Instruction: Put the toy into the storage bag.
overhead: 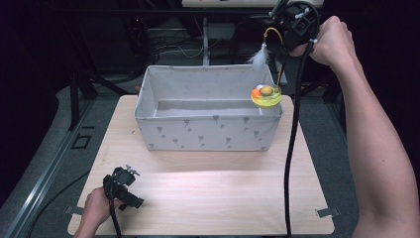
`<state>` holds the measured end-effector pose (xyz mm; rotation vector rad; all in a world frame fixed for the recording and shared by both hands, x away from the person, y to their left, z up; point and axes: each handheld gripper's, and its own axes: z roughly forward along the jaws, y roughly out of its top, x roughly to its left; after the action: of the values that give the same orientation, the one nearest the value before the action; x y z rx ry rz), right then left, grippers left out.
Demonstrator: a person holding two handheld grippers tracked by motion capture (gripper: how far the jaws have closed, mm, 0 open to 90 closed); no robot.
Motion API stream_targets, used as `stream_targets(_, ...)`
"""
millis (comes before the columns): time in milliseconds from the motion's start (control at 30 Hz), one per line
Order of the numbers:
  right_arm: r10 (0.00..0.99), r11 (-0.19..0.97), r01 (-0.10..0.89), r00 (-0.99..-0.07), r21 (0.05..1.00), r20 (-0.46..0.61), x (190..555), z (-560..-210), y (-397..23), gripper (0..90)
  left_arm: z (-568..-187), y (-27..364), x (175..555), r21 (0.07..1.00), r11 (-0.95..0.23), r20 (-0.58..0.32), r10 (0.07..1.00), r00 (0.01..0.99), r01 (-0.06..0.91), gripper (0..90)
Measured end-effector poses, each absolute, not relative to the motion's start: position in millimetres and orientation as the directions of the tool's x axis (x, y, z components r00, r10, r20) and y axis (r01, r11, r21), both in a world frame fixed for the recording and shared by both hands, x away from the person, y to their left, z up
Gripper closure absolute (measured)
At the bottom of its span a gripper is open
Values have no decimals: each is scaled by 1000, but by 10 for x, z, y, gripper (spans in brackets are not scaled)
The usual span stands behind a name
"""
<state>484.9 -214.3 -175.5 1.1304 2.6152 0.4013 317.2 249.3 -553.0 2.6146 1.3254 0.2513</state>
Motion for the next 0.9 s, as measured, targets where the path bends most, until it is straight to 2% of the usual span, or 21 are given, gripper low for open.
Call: stream_targets(900,774,612,707,-627,355,-86,5182,-2053,-2129,878,-5531,2494,3173,253,-582,62,807,588,772,3)
